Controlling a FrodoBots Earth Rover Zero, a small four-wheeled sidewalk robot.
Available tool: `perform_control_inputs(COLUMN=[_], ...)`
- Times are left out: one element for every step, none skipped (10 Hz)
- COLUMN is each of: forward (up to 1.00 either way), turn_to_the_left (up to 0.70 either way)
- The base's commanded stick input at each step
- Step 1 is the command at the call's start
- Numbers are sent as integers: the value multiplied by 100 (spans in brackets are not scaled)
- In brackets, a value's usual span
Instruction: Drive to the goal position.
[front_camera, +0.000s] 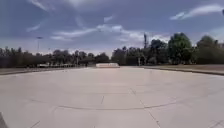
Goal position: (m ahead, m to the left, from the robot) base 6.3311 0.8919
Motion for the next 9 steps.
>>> perform_control_inputs(forward=[69, 69, 69, 69, 69, 69, 69, 69, 69], turn_to_the_left=[0, 0, 0, 0, 0, 0, 0, 0, 0])
